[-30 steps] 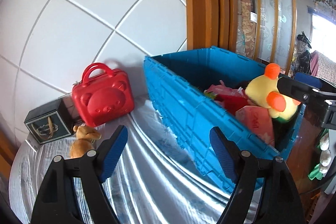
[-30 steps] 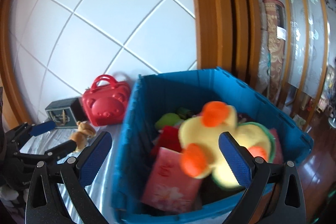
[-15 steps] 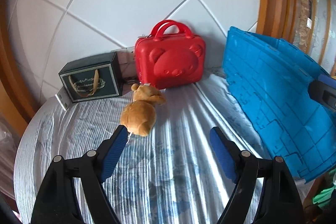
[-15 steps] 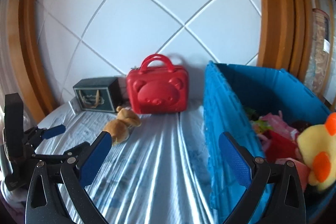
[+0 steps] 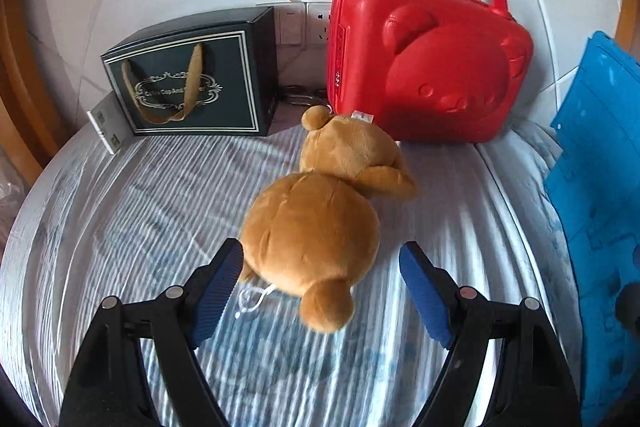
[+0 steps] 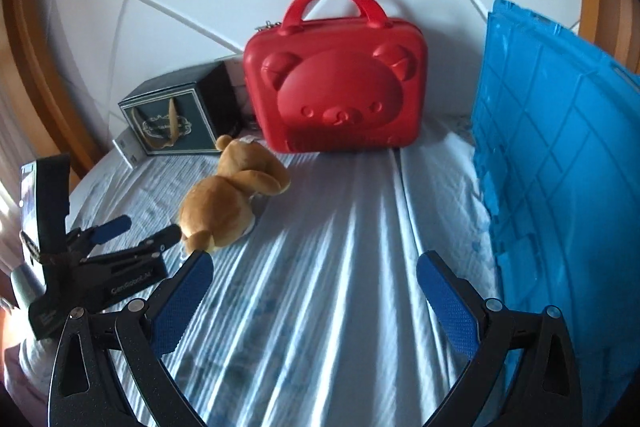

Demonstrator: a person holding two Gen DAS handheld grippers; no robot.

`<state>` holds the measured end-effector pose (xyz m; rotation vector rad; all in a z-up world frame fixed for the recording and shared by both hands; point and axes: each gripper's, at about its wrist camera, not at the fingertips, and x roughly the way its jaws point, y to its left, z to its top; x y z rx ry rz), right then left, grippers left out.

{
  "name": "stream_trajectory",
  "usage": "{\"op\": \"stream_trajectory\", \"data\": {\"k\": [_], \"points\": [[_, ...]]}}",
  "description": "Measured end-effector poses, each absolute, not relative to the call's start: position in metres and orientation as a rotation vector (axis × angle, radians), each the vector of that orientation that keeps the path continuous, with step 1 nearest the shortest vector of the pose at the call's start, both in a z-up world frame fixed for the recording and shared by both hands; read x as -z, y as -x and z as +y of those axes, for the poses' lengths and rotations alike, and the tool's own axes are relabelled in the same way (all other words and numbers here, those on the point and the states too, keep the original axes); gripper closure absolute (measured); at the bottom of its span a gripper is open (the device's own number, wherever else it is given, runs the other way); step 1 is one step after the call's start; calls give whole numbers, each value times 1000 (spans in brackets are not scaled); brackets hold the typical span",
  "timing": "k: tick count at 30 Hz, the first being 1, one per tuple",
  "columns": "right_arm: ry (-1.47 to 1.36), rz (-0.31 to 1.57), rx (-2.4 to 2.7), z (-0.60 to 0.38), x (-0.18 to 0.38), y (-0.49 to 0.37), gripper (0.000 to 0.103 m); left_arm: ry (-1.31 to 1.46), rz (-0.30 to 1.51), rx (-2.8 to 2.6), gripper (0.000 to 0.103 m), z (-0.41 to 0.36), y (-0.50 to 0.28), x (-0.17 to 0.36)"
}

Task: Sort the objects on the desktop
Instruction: 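Return both grippers to the brown teddy bear on the bed, then grasp the brown teddy bear with both grippers together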

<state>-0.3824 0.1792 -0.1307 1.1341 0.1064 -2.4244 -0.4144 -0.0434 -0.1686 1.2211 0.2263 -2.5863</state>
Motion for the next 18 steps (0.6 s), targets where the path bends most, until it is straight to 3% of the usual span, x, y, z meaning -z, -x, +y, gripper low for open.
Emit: {"op": "stream_trajectory", "data": {"k": [6, 13, 18], "points": [[-1238, 47, 2454, 181, 172, 433, 0, -1276, 0, 2441, 19, -34, 473, 223], [-1305, 90, 2384, 158, 206, 453, 0, -1232, -23, 2578, 5, -62, 409, 234], [-1252, 161, 2248, 113, 215, 441, 0, -1285, -14, 2609, 6, -89, 372, 236]]}}
